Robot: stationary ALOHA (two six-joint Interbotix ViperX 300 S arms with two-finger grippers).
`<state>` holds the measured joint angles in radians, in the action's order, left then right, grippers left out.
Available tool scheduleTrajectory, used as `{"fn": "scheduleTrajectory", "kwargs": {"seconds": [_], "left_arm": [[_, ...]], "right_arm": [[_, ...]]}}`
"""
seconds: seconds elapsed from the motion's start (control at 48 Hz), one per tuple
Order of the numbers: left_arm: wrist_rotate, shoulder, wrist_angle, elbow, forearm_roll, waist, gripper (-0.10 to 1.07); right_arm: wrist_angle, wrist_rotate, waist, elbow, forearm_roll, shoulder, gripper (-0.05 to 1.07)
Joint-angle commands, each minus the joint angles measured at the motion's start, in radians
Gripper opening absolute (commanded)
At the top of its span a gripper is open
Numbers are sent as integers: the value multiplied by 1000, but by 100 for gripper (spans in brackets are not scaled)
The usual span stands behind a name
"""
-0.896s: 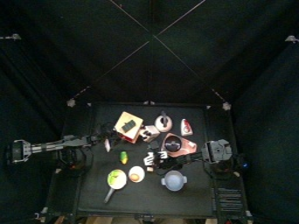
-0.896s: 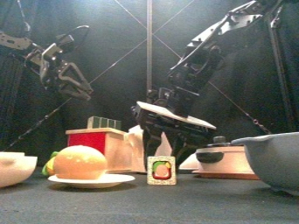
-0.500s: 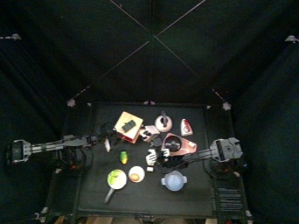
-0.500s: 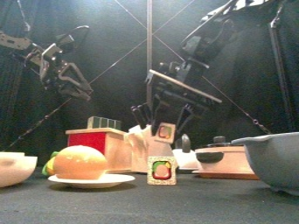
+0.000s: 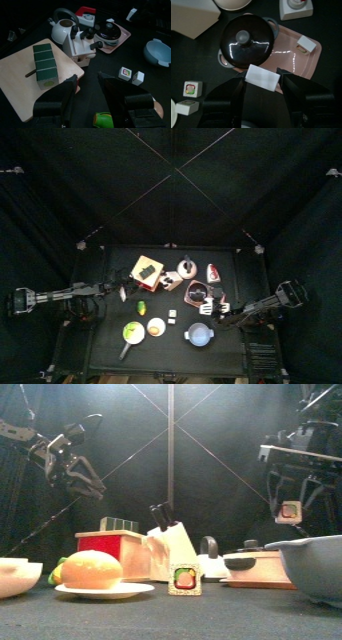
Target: Place sushi piece on plate
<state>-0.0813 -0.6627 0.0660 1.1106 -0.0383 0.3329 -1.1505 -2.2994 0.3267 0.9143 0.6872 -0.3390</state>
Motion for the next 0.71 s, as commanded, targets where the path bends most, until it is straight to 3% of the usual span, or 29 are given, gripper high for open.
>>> {"fn": "scheduleTrajectory", "kwargs": {"seconds": [0.0, 0.104, 0.229, 0.688], "left_arm": [[0, 0, 3, -15, -2, 2, 79], [0, 0, 3, -15, -2, 3, 79], [0, 0, 3, -14, -2, 3, 79], [0, 0, 3, -14, -2, 2, 79]], "right_arm": [[54, -21, -11, 52, -5, -17, 74], [146, -20, -114, 123, 5, -8, 86], [218, -20, -164, 147, 41, -3, 94], [229, -8, -178, 144, 38, 3, 95]]}}
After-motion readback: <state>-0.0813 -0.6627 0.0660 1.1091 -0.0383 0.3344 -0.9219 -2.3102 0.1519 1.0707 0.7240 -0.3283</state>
